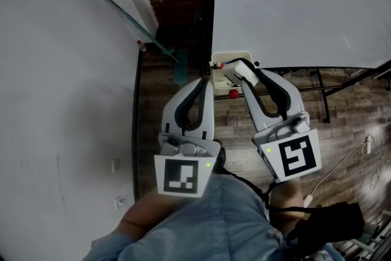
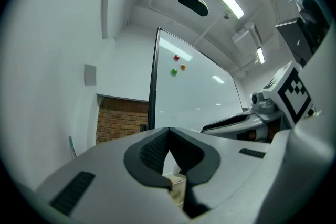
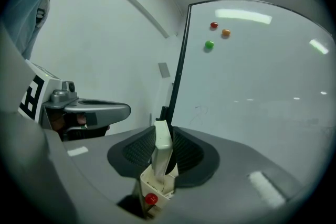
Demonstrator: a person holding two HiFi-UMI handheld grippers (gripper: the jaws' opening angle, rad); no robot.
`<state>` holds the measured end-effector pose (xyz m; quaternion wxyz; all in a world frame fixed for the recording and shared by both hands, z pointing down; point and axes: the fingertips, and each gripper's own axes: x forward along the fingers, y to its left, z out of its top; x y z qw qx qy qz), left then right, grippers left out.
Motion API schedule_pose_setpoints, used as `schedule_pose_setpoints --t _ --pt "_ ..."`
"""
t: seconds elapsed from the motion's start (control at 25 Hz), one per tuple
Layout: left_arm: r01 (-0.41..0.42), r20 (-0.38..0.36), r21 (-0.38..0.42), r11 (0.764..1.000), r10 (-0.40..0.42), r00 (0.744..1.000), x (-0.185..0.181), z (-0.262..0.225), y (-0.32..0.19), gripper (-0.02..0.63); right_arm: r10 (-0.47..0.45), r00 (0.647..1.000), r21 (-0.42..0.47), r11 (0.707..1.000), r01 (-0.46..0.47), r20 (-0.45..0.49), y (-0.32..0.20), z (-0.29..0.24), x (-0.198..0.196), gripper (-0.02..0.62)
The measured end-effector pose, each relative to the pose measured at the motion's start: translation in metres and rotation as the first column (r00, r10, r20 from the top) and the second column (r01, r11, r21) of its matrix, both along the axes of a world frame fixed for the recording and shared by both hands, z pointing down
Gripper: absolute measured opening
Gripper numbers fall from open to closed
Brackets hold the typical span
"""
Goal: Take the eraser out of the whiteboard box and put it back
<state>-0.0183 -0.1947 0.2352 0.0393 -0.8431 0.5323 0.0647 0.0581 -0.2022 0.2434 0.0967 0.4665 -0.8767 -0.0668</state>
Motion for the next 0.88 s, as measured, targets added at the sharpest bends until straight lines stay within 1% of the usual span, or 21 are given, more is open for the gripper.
schedule_pose_setpoints --t 0.44,0.6,0.88 --pt "0.028 0.017 -0.057 0.998 -0.027 0.999 0.006 0.019 -0.020 0.005 -0.043 0.999 -0.101 0.994 0.041 -0.011 -0.025 0.042 0.002 0.101" --pt "0.038 0.024 -0.078 0.996 -0.036 0.999 0.008 0.027 -0.029 0.005 -0.072 0.997 -0.111 0.991 0.074 0.018 -0.031 0.045 0.000 0.103" --pt "0.051 0.026 -0.101 0.994 -0.049 0.998 0.012 0.037 -0.041 0.005 -0.111 0.994 -0.124 0.986 0.113 0.024 -0.033 0.047 0.000 0.102"
